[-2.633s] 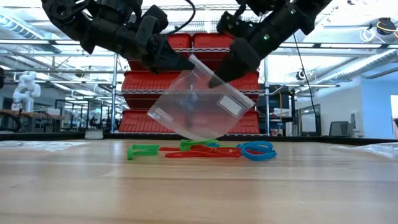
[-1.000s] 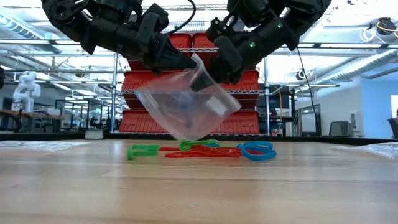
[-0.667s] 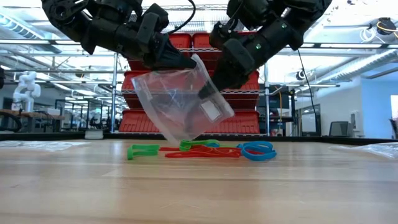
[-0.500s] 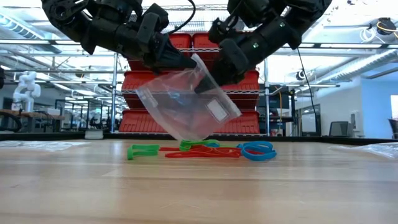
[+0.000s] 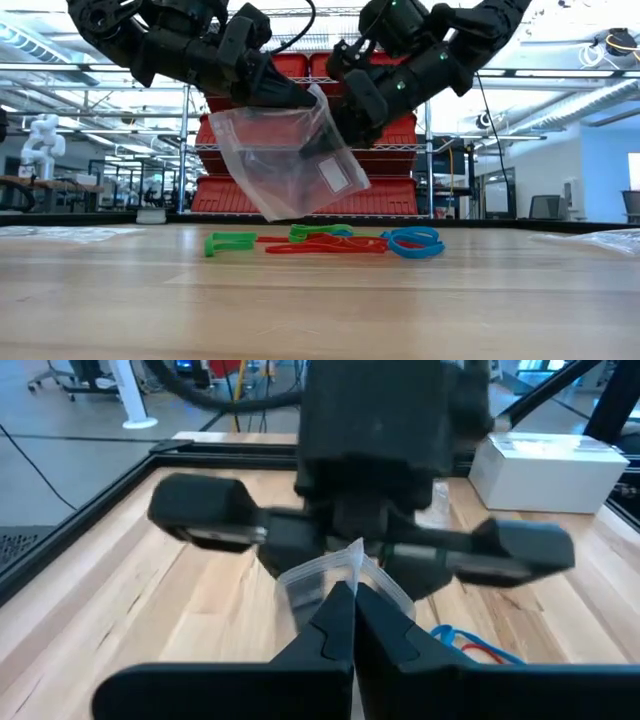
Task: Sort rubber bands
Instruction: Open the top transparent zip bag, then put the green rubber band into the top transparent zip bag
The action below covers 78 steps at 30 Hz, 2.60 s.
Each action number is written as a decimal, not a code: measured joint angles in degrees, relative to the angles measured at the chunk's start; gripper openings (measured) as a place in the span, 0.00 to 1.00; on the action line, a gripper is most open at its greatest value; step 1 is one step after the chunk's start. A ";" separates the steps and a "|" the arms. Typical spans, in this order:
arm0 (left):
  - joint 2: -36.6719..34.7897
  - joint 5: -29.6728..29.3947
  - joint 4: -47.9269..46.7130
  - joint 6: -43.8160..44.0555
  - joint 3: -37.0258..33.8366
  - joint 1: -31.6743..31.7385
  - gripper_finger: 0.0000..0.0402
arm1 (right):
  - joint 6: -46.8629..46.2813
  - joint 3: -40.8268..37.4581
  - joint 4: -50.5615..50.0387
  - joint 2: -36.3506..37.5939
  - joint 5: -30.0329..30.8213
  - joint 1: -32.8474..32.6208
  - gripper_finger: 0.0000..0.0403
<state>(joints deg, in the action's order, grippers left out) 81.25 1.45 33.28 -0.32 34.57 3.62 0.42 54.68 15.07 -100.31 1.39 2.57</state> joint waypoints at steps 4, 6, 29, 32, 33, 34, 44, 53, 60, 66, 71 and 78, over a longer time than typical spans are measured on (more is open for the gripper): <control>0.00 0.02 -0.11 -0.03 0.00 0.00 0.00 | -0.84 0.00 -2.56 2.09 0.00 -0.02 0.34; 0.00 0.02 -0.42 -0.05 0.00 0.01 0.00 | -0.86 0.00 -5.07 3.25 0.00 -0.02 0.40; -3.30 -2.82 -6.09 -2.44 -0.02 3.79 0.00 | -1.49 0.00 -24.75 19.40 9.25 -5.14 0.57; -6.43 -3.03 -6.33 -3.15 -0.02 4.36 0.00 | -3.49 0.00 -27.66 16.85 9.20 -5.49 0.57; -7.70 -3.11 -6.97 -3.19 -0.02 4.57 0.00 | -4.41 0.00 -28.56 15.76 9.16 -5.47 0.57; -8.89 -3.25 -7.98 -3.28 -0.02 4.75 0.00 | -5.21 -0.01 -29.41 14.49 9.18 -5.45 0.57; -17.50 -7.98 -15.12 -4.61 -2.40 5.16 0.00 | -9.19 -0.28 -29.80 1.35 8.62 -3.27 0.57; -18.65 -8.04 -17.62 -4.56 -2.45 5.31 0.00 | -10.69 -0.26 -24.69 -4.69 1.23 -0.46 0.55; -18.64 -8.04 -17.90 -4.52 -2.45 5.31 0.00 | -11.11 -0.20 -23.62 -4.96 0.82 -0.57 0.32; -18.64 -8.04 -17.92 -4.52 -2.45 5.31 0.00 | -8.73 -0.19 -23.04 -5.05 2.10 -0.70 0.03; -18.64 -8.04 -17.99 -4.50 -2.45 5.31 0.00 | -7.64 0.16 -24.90 -3.50 2.54 -1.36 0.02; -18.62 -8.04 -18.97 -3.42 -2.43 5.31 0.00 | -4.99 0.22 -25.49 5.11 9.43 -5.14 0.00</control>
<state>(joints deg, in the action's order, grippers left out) 62.63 -6.59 14.31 -3.74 32.14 8.93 -4.56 54.90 -10.42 -95.20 10.82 -2.57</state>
